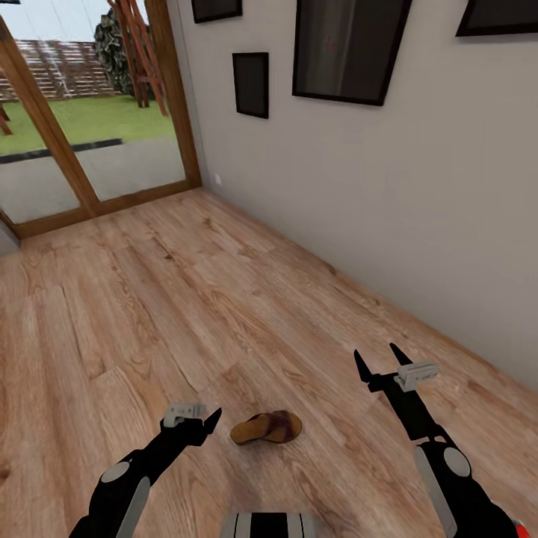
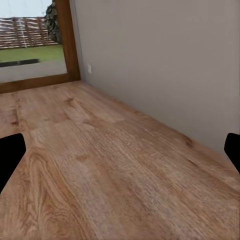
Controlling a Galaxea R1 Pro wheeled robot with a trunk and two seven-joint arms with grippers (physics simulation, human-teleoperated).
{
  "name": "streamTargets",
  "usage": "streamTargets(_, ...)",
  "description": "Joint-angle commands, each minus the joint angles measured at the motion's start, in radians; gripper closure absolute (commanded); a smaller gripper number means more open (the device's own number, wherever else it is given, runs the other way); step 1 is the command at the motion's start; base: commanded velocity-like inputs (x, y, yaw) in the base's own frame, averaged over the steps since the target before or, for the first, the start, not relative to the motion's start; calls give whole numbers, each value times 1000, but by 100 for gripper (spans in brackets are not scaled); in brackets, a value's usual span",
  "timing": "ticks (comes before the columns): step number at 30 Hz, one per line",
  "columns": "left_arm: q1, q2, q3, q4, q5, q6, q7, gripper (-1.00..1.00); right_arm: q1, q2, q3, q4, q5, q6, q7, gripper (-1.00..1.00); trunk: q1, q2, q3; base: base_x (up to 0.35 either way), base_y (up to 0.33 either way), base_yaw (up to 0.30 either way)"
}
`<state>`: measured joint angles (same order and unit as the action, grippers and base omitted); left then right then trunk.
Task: Pick up the two gym shoes and the two sandals from the corridor floor and place them onto the hallstand (shoe rack) in the corridor, making sure they are on the rack and not on the floor. Arrange them so the two gym shoes are next to each other and the two sandals are next to each other.
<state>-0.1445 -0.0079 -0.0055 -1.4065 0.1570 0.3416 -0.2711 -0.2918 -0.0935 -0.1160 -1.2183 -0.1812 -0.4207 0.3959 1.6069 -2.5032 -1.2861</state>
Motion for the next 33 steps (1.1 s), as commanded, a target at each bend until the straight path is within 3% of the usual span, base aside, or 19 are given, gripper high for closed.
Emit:
streamTargets(1, 0, 0, 1, 0, 10, 8, -1, -100, 0, 0, -1, 0, -10, 0, 9, -100, 0, 0, -1, 65, 234, -95)
streamTargets(19, 0, 0, 1, -1, 10, 8, -1, -100, 0, 0, -1, 0, -11, 0, 9, -100, 0, 0, -1, 132, 278, -219)
streamTargets(33, 0, 0, 1, 0, 10, 8, -1, -100, 0, 0, -1, 0, -11, 0, 9, -100, 0, 0, -1, 23, 22, -7)
